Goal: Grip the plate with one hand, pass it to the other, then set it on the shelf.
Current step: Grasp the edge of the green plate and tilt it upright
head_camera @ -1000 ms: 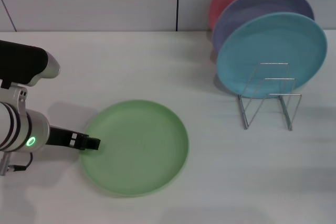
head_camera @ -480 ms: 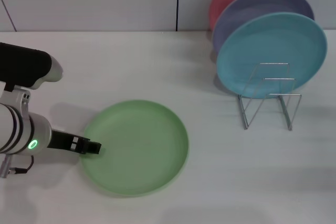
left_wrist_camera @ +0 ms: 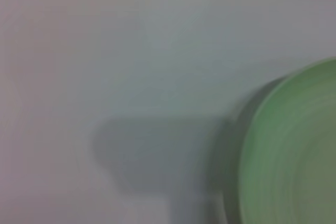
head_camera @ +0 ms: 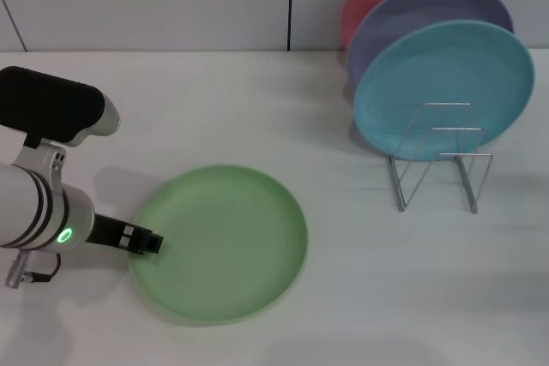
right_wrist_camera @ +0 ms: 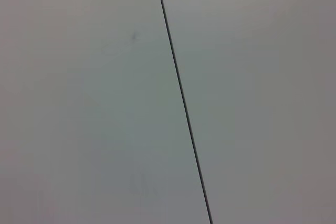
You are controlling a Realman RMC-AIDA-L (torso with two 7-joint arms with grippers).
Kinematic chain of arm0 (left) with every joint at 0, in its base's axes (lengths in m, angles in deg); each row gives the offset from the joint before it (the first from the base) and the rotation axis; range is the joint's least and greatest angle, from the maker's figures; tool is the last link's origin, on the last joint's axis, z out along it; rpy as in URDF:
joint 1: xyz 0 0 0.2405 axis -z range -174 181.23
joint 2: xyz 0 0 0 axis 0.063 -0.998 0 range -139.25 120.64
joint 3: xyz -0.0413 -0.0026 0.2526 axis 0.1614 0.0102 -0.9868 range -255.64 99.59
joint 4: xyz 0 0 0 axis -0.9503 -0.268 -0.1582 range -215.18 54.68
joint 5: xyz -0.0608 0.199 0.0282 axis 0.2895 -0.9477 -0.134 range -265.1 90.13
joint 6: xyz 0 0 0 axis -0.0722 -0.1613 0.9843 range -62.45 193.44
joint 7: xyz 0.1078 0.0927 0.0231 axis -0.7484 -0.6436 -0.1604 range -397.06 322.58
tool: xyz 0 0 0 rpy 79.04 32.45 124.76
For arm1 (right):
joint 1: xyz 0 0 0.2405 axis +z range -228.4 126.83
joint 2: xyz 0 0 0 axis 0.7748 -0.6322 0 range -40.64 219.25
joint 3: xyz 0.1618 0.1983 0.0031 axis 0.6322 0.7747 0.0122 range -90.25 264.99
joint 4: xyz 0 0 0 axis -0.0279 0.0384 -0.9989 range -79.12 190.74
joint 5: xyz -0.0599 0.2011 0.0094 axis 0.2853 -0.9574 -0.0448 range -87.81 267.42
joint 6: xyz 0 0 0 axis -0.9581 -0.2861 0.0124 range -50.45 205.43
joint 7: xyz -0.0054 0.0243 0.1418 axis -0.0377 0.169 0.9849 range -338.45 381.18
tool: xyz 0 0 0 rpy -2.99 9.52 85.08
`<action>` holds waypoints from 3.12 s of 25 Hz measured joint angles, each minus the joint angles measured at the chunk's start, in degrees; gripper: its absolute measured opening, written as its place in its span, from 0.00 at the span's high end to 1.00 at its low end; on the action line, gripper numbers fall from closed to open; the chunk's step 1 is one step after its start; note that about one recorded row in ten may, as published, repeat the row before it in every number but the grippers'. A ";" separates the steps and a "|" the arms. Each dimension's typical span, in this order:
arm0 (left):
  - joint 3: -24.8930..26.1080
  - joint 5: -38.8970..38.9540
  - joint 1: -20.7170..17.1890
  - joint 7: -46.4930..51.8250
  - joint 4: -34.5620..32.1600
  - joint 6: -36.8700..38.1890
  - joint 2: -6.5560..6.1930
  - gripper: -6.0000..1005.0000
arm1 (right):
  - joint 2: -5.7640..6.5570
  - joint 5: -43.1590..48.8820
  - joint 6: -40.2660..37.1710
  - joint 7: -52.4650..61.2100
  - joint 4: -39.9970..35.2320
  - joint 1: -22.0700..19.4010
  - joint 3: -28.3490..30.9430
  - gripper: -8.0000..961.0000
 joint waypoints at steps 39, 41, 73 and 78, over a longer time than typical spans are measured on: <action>-0.10 -0.16 3.73 0.16 0.50 -3.08 -0.09 0.91 | 0.14 0.01 0.60 0.00 -0.15 0.08 0.00 0.14; -0.11 -0.16 3.78 0.06 0.51 -3.13 -0.09 0.93 | 0.14 0.06 0.41 0.01 -0.17 0.06 0.00 0.14; 0.05 -0.96 4.00 -0.61 4.71 -3.11 -0.17 0.97 | 0.00 11.57 -1.81 0.02 -8.31 -0.32 -0.18 0.14; 0.05 -0.96 4.11 -0.80 5.42 -3.18 -0.15 0.97 | 0.14 21.40 2.90 6.26 -20.93 -0.10 -0.25 0.14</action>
